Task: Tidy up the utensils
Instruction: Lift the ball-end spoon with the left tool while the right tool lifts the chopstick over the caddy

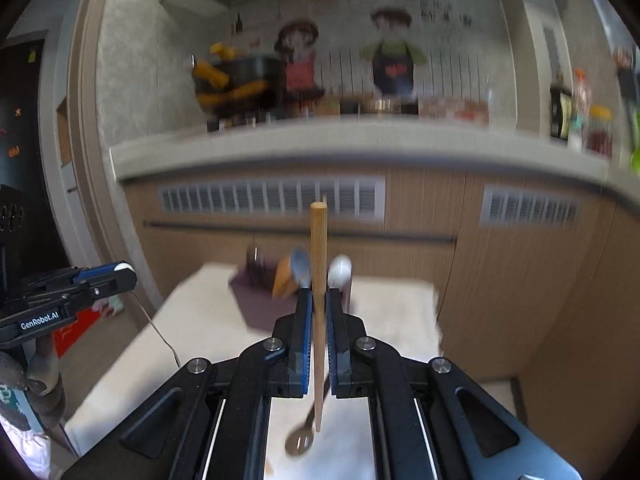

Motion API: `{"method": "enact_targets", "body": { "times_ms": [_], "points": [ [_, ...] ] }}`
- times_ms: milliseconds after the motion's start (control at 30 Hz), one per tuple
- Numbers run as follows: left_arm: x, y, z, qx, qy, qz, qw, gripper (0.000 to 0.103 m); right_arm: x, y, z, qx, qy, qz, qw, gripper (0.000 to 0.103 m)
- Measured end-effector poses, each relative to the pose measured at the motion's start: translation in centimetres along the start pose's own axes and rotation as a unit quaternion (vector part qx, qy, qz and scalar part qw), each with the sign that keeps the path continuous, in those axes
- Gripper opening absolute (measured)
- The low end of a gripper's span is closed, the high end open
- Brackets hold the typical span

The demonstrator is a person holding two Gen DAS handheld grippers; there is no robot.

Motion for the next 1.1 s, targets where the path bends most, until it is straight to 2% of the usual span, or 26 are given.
{"method": "enact_targets", "body": {
  "times_ms": [133, 233, 433, 567, 700, 933, 1100],
  "points": [
    [-0.3, 0.3, -6.7, 0.059, -0.01, -0.016, 0.9981, 0.022, -0.5, 0.8, -7.2, 0.058, 0.017, 0.018, 0.998, 0.006],
    [-1.0, -0.5, -10.2, 0.084, -0.009, -0.016, 0.9963, 0.022, -1.1, 0.2, -11.6, 0.084, 0.027, 0.029, 0.996, 0.006],
    [-2.9, -4.0, -13.9, 0.088, -0.005, -0.019, 0.9959, 0.022, -1.5, -2.5, -15.2, 0.096, 0.036, 0.04, 0.994, 0.006],
    [-4.6, -7.2, -14.3, 0.075, 0.008, -0.015, 0.997, 0.022, -1.5, -5.5, -15.0, 0.083, 0.036, 0.039, 0.995, 0.006],
    [-6.0, -10.2, -13.0, 0.054, 0.022, -0.01, 0.9982, 0.022, -0.7, -9.1, -13.4, 0.053, 0.026, 0.027, 0.998, 0.006],
    [-7.7, -15.5, -9.8, 0.0, 0.04, 0.0, 0.9992, 0.022, 0.0, -15.5, -9.5, -0.019, 0.01, 0.011, 1.0, 0.006],
    [-8.1, -18.6, -7.6, -0.035, 0.052, 0.007, 0.998, 0.022, 0.3, -19.4, -6.1, -0.084, -0.003, -0.008, 0.996, 0.006]
  ]
}}
Point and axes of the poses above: each gripper's, at about its wrist camera, not at the fingertips, and y roughly against the way its jaws point, x to its right, z to its underside, the point moved 4 cm from there along -y, roughly the way its jaws point, and after that the axes turned 5 degrees about -x, right-handed, at the moved point
